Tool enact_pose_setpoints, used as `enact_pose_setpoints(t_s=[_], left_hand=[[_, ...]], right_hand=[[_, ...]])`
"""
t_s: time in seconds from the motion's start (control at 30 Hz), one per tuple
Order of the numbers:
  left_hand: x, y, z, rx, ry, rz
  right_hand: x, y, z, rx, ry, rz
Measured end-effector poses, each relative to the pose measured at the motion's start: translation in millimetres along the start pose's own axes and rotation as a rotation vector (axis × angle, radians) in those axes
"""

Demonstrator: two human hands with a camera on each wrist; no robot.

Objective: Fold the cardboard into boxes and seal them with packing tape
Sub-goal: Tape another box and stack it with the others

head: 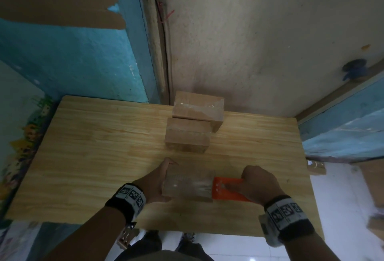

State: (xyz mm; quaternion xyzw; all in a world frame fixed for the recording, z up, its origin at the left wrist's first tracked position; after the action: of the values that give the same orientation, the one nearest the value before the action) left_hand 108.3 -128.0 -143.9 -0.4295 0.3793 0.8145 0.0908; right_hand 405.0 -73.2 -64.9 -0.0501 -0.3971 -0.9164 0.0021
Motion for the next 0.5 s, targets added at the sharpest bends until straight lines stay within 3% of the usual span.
enact_pose_setpoints(t_s=[0.17,0.33,0.5], left_hand=[[2,-1,0,-0.009,0.008,0.003],[-4,2,-3,-0.027,0.071,0.004],[-6,7,-8,-0.104,0.11,0.006]], right_hand=[[15,8,14,-0.089,0.127,0.011],[48,17,11,-0.267,0.288,0.056],[24,16,-21,-0.321,0.155,-0.033]])
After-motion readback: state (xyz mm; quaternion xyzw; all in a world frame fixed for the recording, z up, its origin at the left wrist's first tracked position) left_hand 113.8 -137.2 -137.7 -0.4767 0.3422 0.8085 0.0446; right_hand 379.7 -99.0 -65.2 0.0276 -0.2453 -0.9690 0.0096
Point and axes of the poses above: each hand's wrist, its own y-axis away from the middle knuckle, its own z-axis out of the back of the hand, x = y × z, the point moved 8 cm from there along -y, towards the middle knuckle, and after that the axes turned 7 degrees about x, right-handed, at the moved point
